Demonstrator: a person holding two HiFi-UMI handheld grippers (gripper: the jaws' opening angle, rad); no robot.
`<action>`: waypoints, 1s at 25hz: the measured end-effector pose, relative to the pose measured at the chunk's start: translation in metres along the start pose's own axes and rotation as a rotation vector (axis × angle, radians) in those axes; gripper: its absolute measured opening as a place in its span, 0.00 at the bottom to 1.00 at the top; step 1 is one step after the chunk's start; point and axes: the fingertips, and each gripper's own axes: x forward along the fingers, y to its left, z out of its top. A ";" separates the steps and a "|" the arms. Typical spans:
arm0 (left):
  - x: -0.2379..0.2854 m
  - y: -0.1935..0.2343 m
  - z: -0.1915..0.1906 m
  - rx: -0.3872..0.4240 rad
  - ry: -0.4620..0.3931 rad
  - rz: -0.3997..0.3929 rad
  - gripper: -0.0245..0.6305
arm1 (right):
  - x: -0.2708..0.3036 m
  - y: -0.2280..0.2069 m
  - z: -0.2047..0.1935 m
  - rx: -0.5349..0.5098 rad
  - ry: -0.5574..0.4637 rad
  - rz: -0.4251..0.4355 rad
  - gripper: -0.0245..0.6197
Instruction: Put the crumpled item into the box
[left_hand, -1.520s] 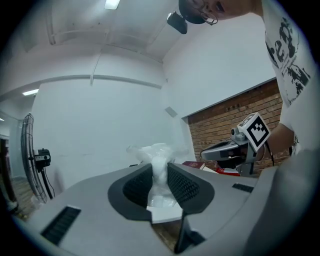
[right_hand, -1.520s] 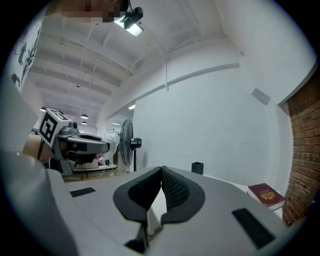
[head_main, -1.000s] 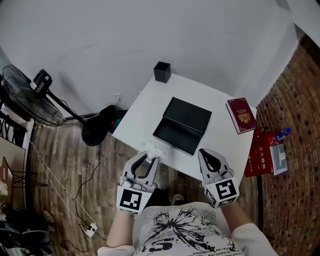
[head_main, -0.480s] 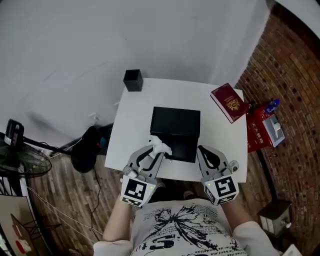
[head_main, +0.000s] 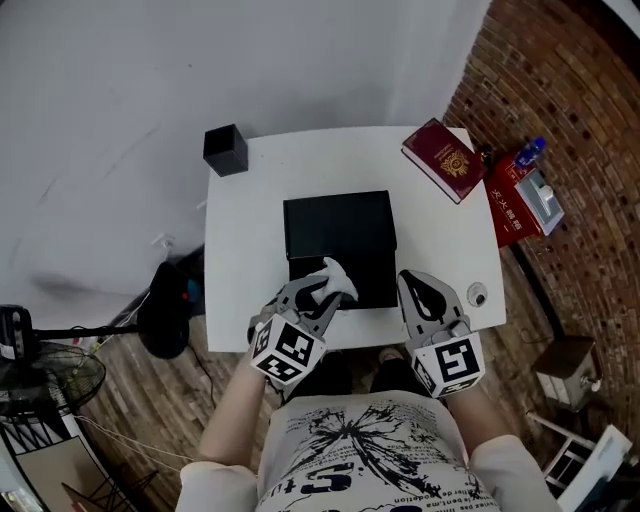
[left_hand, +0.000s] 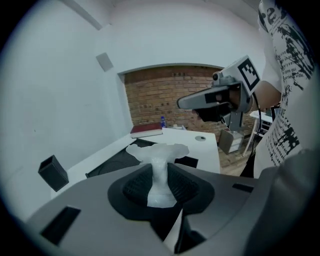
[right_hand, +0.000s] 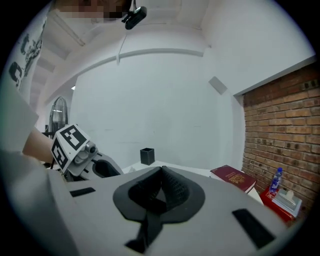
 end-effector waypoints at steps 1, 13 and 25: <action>0.008 -0.001 -0.007 0.004 0.024 -0.028 0.20 | 0.002 -0.001 -0.002 0.007 -0.006 -0.012 0.06; 0.072 -0.003 -0.068 0.074 0.291 -0.275 0.20 | 0.010 -0.003 -0.032 0.042 0.025 -0.112 0.06; 0.105 -0.018 -0.099 0.149 0.440 -0.358 0.23 | 0.001 -0.013 -0.047 0.060 0.058 -0.178 0.06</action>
